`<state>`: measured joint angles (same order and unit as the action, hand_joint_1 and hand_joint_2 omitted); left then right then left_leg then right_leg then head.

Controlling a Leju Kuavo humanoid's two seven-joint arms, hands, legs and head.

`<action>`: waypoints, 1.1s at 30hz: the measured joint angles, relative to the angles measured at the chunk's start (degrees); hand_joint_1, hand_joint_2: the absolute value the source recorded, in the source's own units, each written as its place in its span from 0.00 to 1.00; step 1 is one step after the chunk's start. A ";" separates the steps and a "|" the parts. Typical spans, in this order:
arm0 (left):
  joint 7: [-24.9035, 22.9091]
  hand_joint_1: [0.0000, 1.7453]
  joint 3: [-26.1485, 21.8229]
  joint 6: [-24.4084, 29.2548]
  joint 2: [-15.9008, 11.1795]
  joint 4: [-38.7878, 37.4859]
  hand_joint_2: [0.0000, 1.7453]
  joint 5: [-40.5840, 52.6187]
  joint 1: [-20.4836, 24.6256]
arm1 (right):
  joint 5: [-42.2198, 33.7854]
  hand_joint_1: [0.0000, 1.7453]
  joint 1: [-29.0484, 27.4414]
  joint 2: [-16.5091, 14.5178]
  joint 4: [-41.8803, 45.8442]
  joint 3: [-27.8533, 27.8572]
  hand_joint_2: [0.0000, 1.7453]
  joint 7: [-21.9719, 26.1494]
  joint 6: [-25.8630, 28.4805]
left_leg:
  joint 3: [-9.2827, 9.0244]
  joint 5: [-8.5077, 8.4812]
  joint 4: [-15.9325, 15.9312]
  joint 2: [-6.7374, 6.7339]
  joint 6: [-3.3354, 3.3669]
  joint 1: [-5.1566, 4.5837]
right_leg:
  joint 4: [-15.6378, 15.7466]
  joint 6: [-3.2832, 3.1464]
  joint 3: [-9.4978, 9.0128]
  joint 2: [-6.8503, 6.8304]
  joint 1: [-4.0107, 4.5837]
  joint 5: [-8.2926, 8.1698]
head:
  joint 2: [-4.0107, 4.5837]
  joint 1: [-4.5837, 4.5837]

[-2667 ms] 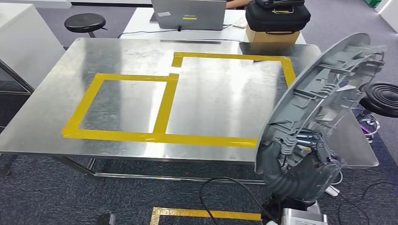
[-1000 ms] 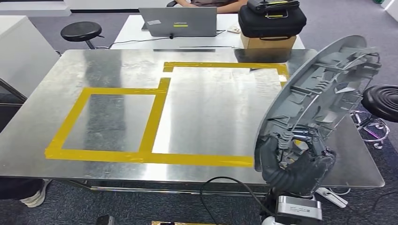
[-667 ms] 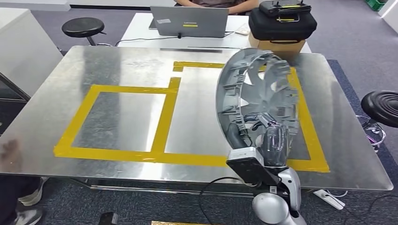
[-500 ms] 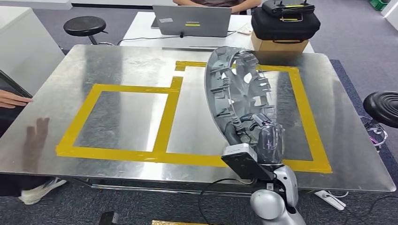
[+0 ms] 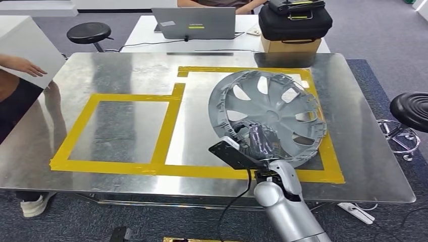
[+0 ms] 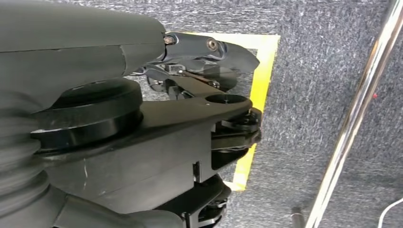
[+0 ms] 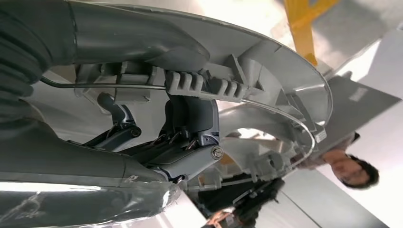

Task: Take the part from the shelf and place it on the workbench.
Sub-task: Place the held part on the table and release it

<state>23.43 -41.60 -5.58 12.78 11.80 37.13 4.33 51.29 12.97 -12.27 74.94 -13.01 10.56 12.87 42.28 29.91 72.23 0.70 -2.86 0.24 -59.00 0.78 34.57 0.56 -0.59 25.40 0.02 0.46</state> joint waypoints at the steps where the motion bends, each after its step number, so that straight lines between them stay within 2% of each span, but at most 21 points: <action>1: -0.10 0.00 0.01 -0.05 -0.02 0.00 1.00 0.18 0.02 | -0.04 1.00 0.41 -0.22 -1.18 0.12 1.00 -0.01 -0.29 | -1.24 -1.83 -2.62 -0.02 0.03 0.06 | 0.00 0.03 -0.04 0.03 -0.04 0.01 | 0.00 0.01; 2: -0.19 0.00 0.02 -0.12 -0.02 0.00 1.00 0.36 0.07 | -0.07 1.00 0.92 -0.50 -2.59 0.25 1.00 -0.03 -0.50 | -3.15 -3.79 -6.36 -0.08 0.03 0.16 | 0.00 0.15 -0.07 0.11 -0.05 0.03 | 0.00 -0.02; 4: -0.26 0.00 0.03 -0.21 0.04 0.00 1.00 0.71 0.30 | 0.08 1.00 2.16 -1.03 -6.04 0.54 1.00 -0.43 -0.57 | -6.39 -5.79 -12.83 -0.06 0.28 0.30 | -0.14 0.66 0.03 0.37 0.21 0.11 | 0.00 -0.12; 6: -0.26 0.00 0.02 -0.30 0.09 0.00 1.00 1.13 0.56 | 0.85 1.00 3.46 -1.32 -10.58 0.98 1.00 -1.77 0.37 | -7.26 -5.74 -14.80 0.04 0.90 0.26 | 0.04 1.32 0.08 0.53 0.46 0.04 | 0.00 -0.14; 9: -0.27 0.00 -0.02 -0.35 0.11 0.00 1.00 1.95 0.68 | 3.65 1.00 5.07 -1.38 -17.50 2.47 1.00 -4.02 4.04 | -7.38 -5.94 -14.93 0.08 2.16 0.42 | -0.80 2.25 0.47 0.22 0.37 0.89 | 0.00 0.11; 10: -0.31 0.00 -0.03 -0.34 0.11 0.00 1.00 2.25 0.69 | 4.58 1.00 5.57 -1.37 -19.48 3.36 1.00 -4.18 5.13 | -7.44 -6.00 -15.02 0.09 2.54 0.49 | -3.05 2.49 1.50 0.07 0.37 2.21 | 0.00 0.23; 12: -0.42 0.00 -0.06 -0.32 0.11 0.00 1.00 2.81 0.66 | 5.93 1.00 6.39 -1.35 -22.69 5.50 1.00 -3.62 6.08 | -7.47 -5.97 -15.03 0.14 2.99 0.38 | -10.49 2.70 4.96 -0.08 0.39 5.78 | 0.00 0.46; 13: -0.50 0.00 -0.07 -0.31 0.10 0.00 1.00 3.06 0.62 | 6.49 1.00 6.62 -1.34 -23.97 6.61 1.00 -3.16 6.07 | -7.50 -5.95 -15.02 0.19 3.09 0.30 | -14.02 2.70 6.72 -0.08 0.41 7.06 | 0.00 0.46; 14: -0.56 0.00 -0.08 -0.30 0.09 0.00 1.00 3.32 0.59 | 6.95 1.00 6.79 -1.34 -24.89 7.53 1.00 -2.71 5.94 | -7.57 -5.93 -15.02 0.25 3.15 0.23 | -15.86 2.62 7.67 -0.08 0.46 7.35 | 0.00 0.48; 15: -0.60 0.00 -0.09 -0.30 0.08 0.00 1.00 3.55 0.59 | 7.37 1.00 7.05 -1.34 -25.73 8.38 1.00 -2.36 5.72 | -7.69 -5.90 -15.02 0.30 3.19 0.14 | -15.58 2.44 7.56 -0.07 0.53 6.59 | 0.00 0.48; 17: -0.63 0.00 -0.10 -0.30 0.10 0.00 1.00 3.97 0.63 | 7.96 1.00 7.96 -1.35 -27.13 9.62 1.00 -2.09 5.16 | -8.10 -5.83 -15.02 0.36 3.21 0.00 | -8.90 1.57 4.04 -0.10 0.88 2.94 | 0.00 0.49; 19: -0.69 0.00 -0.10 -0.27 0.25 0.00 1.00 4.32 0.71 | 8.73 1.00 9.10 -1.35 -28.64 10.53 1.00 -2.30 4.88 | -8.47 -5.67 -15.01 0.37 2.93 -0.13 | -1.55 0.50 0.13 -0.31 1.42 0.54 | 0.00 0.46; 20: -0.75 0.00 -0.10 -0.24 0.32 0.00 1.00 4.53 0.78 | 9.17 1.00 9.59 -1.35 -29.48 10.84 1.00 -2.42 4.95 | -8.58 -5.60 -15.03 0.37 2.65 -0.08 | 0.29 0.12 -0.81 -0.40 1.69 0.24 | 0.00 0.43; 22: -0.89 0.00 -0.10 -0.14 0.47 0.01 1.00 4.80 0.92 | 9.83 1.00 10.30 -1.35 -31.07 11.31 1.00 -2.56 5.41 | -8.77 -5.64 -15.27 0.36 1.97 0.04 | 1.21 -0.23 -1.13 -0.43 1.94 0.15 | 0.00 0.46; 24: -0.96 0.00 -0.10 -0.05 0.54 0.02 1.00 4.89 1.00 | 10.05 1.00 10.77 -1.36 -32.27 11.52 1.00 -2.53 5.76 | -8.76 -5.07 -14.80 0.28 1.43 0.06 | 2.34 -0.42 -1.98 -0.47 1.60 -0.67 | 0.00 0.35; 26: -0.98 0.00 -0.10 0.05 0.51 0.02 1.00 4.90 1.01 | 10.13 1.00 11.08 -1.37 -33.27 11.66 1.00 -2.51 5.88 | -7.05 -2.20 -10.68 0.15 0.85 0.13 | 3.32 -0.40 -2.73 -0.69 1.07 -1.48 | 0.00 0.07; 28: -0.98 0.00 -0.11 0.11 0.40 0.02 1.00 4.90 0.95 | 10.23 1.00 11.20 -1.37 -34.12 11.91 1.00 -2.50 5.92 | -3.84 1.43 -3.65 0.06 0.16 0.44 | 3.45 -0.29 -2.67 -0.91 0.74 -1.66 | 0.00 -0.08; 29: -0.98 0.00 -0.11 0.14 0.34 0.02 1.00 4.90 0.89 | 10.29 1.00 11.26 -1.36 -34.48 12.08 1.00 -2.50 5.96 | -2.80 2.16 -1.23 0.01 -0.21 0.69 | 3.44 -0.11 -2.61 -0.95 0.53 -1.69 | 0.00 -0.08; 30: -0.99 0.00 -0.12 0.16 0.29 0.02 1.00 4.90 0.83 | 10.41 1.00 11.33 -1.36 -34.79 12.26 1.00 -2.57 6.00 | -2.70 1.78 -0.74 -0.03 -0.62 0.98 | 3.41 0.16 -2.56 -0.95 0.25 -1.72 | 0.00 -0.07; 32: -1.01 0.00 -0.13 0.32 0.21 0.02 1.00 5.02 0.82 | 10.97 1.00 11.55 -1.32 -35.33 12.65 1.00 -3.10 6.16 | -5.69 -1.53 -5.82 -0.20 -1.70 1.75 | 3.09 1.06 -2.44 -0.76 -0.61 -1.67 | 0.00 -0.07; 33: -1.03 0.00 -0.13 0.41 0.20 0.02 1.00 5.16 0.84 | 11.44 0.75 11.69 -1.27 -35.54 12.84 0.75 -3.59 6.37 | -7.83 -2.95 -9.66 -0.28 -2.43 2.19 | 2.72 1.65 -2.26 -0.60 -0.96 -1.57 | 0.00 -0.13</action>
<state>22.40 -41.72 -5.17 12.98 11.82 42.29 5.17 62.74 24.65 -13.54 39.40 -0.17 6.97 19.23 34.45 26.95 62.57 0.42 -5.29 2.43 -56.28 2.43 32.31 -0.05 -1.56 23.83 0.02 0.33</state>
